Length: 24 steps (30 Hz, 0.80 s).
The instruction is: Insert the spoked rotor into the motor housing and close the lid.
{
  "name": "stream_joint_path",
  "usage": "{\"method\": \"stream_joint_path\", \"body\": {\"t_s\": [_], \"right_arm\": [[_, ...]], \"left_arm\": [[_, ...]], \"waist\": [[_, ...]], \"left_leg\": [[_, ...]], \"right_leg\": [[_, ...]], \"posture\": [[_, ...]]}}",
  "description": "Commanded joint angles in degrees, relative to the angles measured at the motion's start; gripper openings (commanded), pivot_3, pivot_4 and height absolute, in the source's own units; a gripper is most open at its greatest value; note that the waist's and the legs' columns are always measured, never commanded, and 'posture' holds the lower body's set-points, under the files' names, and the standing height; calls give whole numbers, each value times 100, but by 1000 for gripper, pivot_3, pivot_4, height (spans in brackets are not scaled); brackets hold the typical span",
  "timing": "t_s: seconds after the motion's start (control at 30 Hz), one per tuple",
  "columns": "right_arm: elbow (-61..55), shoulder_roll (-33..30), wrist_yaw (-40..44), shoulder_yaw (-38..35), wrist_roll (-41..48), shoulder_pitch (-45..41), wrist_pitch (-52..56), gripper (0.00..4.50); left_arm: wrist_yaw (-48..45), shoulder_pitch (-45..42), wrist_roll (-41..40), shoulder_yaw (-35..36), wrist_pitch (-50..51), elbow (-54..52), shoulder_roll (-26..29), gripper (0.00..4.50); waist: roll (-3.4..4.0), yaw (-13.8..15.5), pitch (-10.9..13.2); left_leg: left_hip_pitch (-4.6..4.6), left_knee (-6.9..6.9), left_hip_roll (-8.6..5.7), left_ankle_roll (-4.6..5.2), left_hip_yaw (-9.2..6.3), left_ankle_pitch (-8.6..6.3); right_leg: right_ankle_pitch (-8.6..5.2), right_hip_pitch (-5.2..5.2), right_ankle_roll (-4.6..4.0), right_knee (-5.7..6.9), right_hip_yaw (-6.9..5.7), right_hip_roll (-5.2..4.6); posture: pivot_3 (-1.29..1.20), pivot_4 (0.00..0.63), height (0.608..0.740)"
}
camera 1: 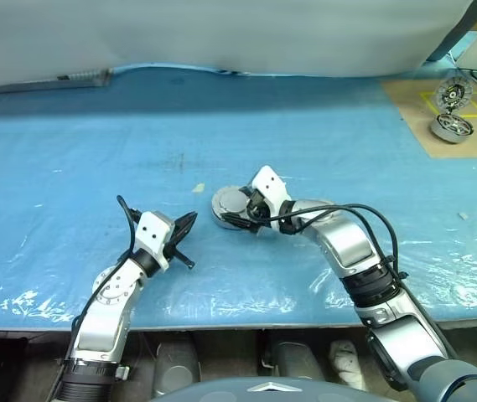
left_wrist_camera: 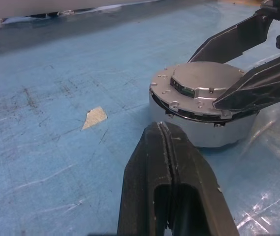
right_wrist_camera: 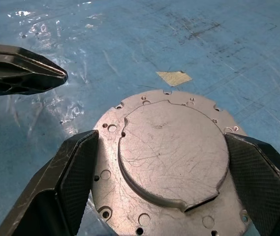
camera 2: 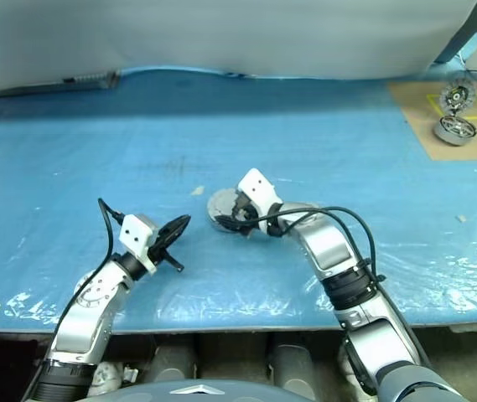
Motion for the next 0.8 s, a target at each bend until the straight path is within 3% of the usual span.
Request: {"method": "stream_joint_path", "body": {"t_s": [0.03, 0.17, 0.2, 0.8], "right_arm": [[225, 144, -171, -29, -123, 40, -192, 4102], [348, 243, -288, -120, -166, 44, -337, 3004], [313, 265, -305, -140, -153, 38, -312, 2953], [-152, 559, -711, 118, -394, -5, 382, 2954]], "left_arm": [[52, -8, -15, -25, -169, -49, 49, 0], [72, -29, -27, -33, -194, 14, 54, 0], [73, -28, -35, -31, -206, 35, 59, 0], [79, 3, -47, -131, -416, 288, 83, 0]], "waist": [[0, -12, 0], [0, -38, -1], [0, -54, -2], [2, -127, -3]], "left_leg": [[0, 0, 0, 0, 0, 0], [1, 4, -1, 0, 0, 0], [1, 5, -1, 0, 0, 0], [5, 10, 0, 0, 0, 0]], "right_leg": [[0, 0, 0, 1, 0, 0], [0, 1, 0, 3, 2, 0], [0, 1, 0, 4, 2, 0], [1, 5, 0, 10, 3, 0]], "posture": [[0, 150, 740], [0, 150, 740], [0, 150, 740], [0, 150, 740]]}}
